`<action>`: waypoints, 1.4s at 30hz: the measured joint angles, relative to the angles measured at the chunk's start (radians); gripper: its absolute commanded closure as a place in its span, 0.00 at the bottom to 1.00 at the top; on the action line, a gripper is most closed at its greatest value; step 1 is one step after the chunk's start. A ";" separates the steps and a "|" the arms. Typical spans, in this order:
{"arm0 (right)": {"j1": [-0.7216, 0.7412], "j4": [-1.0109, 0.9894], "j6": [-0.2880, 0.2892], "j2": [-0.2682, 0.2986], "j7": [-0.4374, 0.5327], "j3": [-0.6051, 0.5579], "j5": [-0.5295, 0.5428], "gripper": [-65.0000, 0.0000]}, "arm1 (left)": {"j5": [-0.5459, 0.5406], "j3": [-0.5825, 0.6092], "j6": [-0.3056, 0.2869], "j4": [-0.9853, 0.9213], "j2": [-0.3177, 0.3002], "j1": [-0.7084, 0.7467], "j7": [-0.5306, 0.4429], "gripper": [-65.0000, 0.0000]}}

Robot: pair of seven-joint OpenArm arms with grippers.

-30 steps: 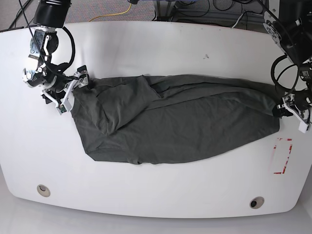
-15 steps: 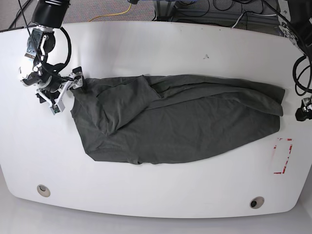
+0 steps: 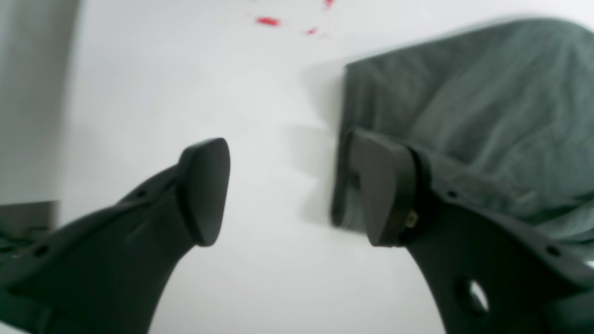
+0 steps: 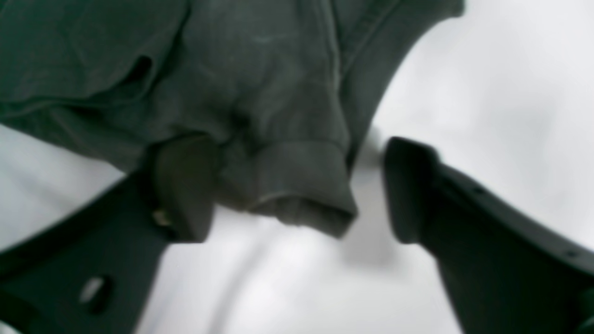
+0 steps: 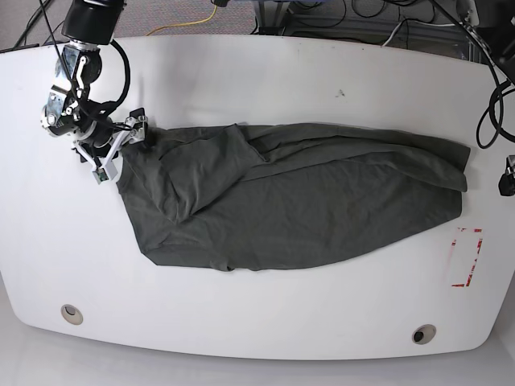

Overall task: Layout the t-shirt on the table in an organized manner, then fold the t-shirt properly
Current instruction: 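Release the shirt with the left gripper and move it along the edge, then lower the left gripper onto the shirt corner and grasp it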

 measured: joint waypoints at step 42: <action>-0.002 -0.070 0.000 0.005 0.080 -0.001 0.033 0.79 | 0.001 0.252 -0.001 -0.066 0.093 0.173 -0.221 0.36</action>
